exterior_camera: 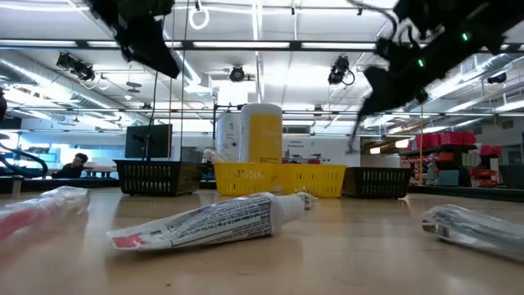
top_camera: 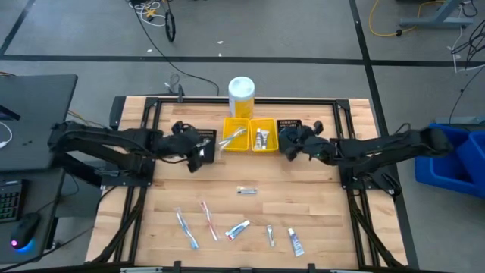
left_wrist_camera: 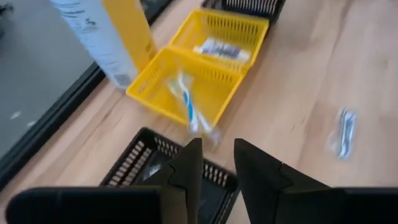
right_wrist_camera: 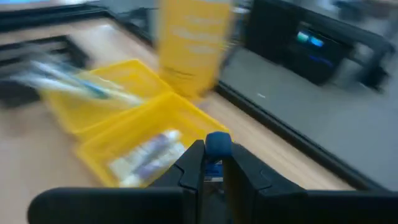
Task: Pick & Place Travel size toiletries
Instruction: Put the blue razor into the right black bin, then put the silver nail cutter into the left black bin
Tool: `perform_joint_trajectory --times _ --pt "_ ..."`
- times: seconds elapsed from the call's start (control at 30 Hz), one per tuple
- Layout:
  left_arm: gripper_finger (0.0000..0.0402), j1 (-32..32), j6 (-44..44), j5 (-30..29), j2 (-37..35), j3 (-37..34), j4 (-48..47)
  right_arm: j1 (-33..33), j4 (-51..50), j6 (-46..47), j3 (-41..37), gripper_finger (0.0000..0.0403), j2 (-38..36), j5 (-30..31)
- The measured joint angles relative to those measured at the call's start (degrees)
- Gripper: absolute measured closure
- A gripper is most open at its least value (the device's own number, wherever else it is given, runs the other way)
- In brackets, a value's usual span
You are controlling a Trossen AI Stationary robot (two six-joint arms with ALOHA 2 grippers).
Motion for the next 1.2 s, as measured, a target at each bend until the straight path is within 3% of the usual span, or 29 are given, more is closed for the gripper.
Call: perform_joint_trajectory --times 0.13,0.3,0.8,1.2 --pt "0.0301 0.22 0.73 3.48 -5.92 -9.85 12.96 -3.79 9.33 1.85 -6.06 0.0354 2.77 0.67" --pt "0.0301 0.27 1.58 6.98 -8.23 -15.71 25.70 -7.90 24.00 1.78 -11.47 0.0354 7.13 0.51" --pt "0.0301 0.27 1.41 7.24 -6.05 -17.87 27.71 -10.63 29.17 1.03 -12.74 0.0346 15.87 -1.92" --pt "0.0301 0.27 0.98 7.14 -6.07 -17.82 27.80 -10.60 28.41 0.14 -12.76 0.0244 13.07 -7.00"
